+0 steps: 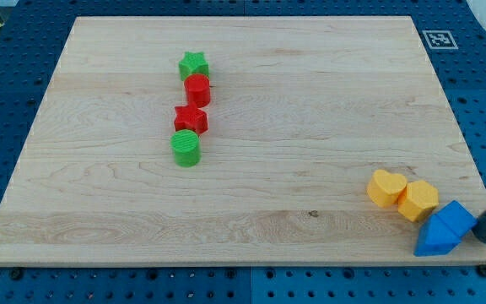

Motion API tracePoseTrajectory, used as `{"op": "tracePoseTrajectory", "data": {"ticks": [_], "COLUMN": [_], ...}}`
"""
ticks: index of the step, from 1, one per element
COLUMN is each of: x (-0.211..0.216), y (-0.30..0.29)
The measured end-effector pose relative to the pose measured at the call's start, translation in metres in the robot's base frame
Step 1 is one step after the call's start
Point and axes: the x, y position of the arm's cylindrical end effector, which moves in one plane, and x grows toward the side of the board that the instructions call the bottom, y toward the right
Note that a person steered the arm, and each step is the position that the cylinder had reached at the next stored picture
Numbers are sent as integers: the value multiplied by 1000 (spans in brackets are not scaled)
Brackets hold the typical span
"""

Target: Move the blue triangle towards the bottom left

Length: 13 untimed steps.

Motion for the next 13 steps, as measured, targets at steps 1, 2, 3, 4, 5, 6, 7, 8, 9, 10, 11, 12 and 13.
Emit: {"op": "tracePoseTrajectory", "data": {"ticks": [1, 2, 3, 4, 5, 6, 7, 8, 9, 10, 11, 12, 13], "x": [9, 10, 10, 11, 10, 11, 11, 10, 11, 11, 11, 11, 11], "y": [-3, -14, -29, -35, -36, -36, -36, -43, -68, -90, -104, -85, -66]}}
